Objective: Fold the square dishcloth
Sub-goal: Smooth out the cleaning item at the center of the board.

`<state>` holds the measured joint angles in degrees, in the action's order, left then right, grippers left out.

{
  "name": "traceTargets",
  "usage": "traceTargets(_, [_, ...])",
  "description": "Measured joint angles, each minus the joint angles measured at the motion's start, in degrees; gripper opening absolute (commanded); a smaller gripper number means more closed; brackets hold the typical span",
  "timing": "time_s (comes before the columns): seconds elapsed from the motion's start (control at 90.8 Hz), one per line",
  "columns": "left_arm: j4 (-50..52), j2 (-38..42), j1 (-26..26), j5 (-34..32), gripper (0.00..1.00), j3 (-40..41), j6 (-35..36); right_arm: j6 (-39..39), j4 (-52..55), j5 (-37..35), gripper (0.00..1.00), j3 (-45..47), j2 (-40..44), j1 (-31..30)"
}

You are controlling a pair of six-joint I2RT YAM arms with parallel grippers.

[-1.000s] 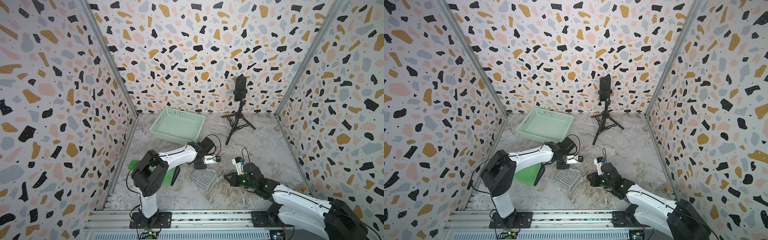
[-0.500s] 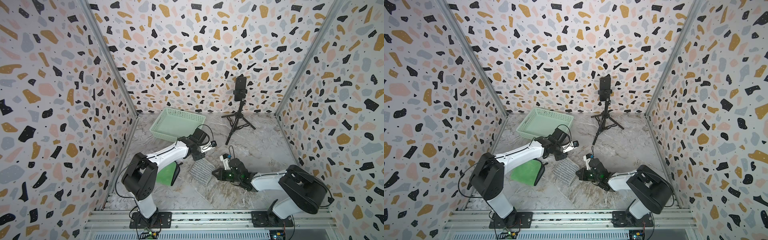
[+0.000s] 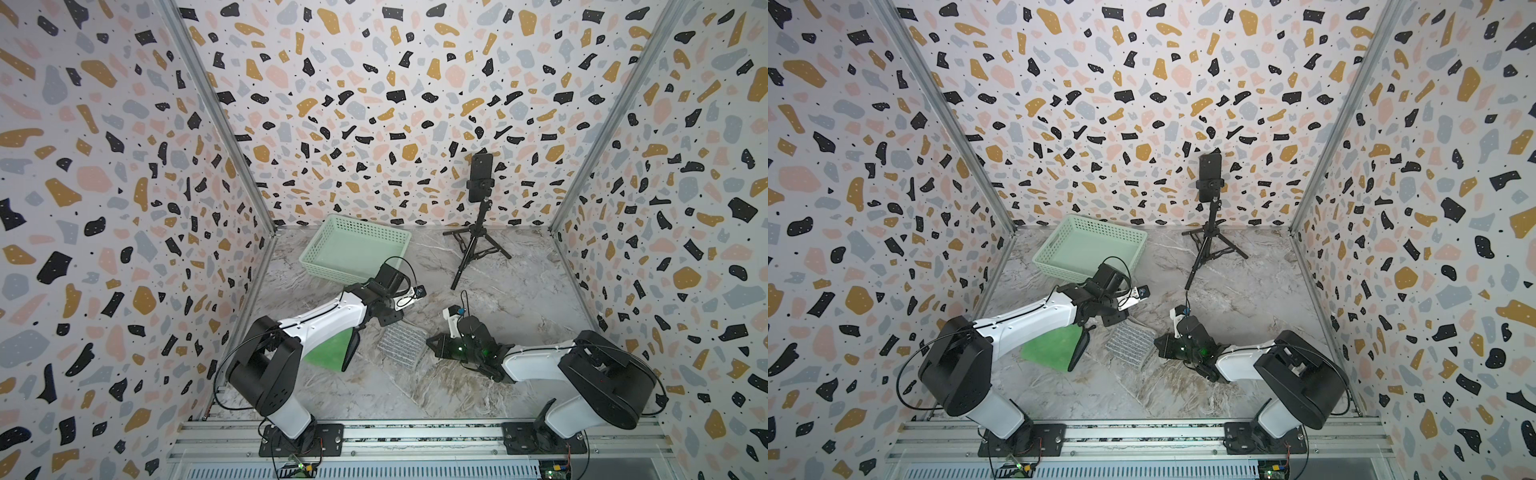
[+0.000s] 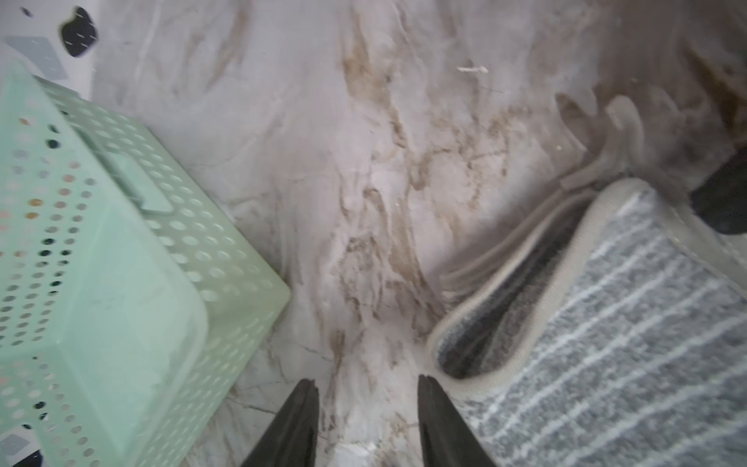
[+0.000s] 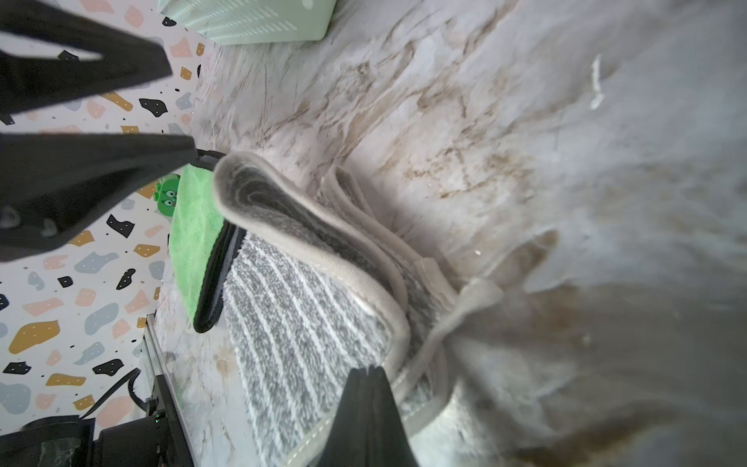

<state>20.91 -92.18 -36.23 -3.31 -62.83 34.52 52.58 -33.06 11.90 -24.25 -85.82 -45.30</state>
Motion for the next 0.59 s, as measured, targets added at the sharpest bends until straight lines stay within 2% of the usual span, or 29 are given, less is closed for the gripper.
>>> traceTargets(0.055, [-0.79, 0.42, 0.28, 0.92, 0.58, 0.0, -0.63, -0.35, 1.2, -0.04, 0.0, 0.0, 0.87, -0.09])
traceTargets(0.297, [3.41, 1.6, 2.32, 8.81, 0.59, -0.68, -2.6, -2.32, 7.23, -0.79, 0.0, -2.82, 4.63, -4.92])
traceTargets(0.462, [8.59, 3.98, 7.54, 13.92, 0.48, -0.68, -2.58, -2.51, 5.38, -1.07, 0.0, -8.11, -0.07, -5.99])
traceTargets(0.595, [11.15, 3.37, 7.85, 16.31, 0.39, -0.61, -2.47, -2.1, 3.1, -2.54, 0.0, -9.38, -6.91, -5.9])
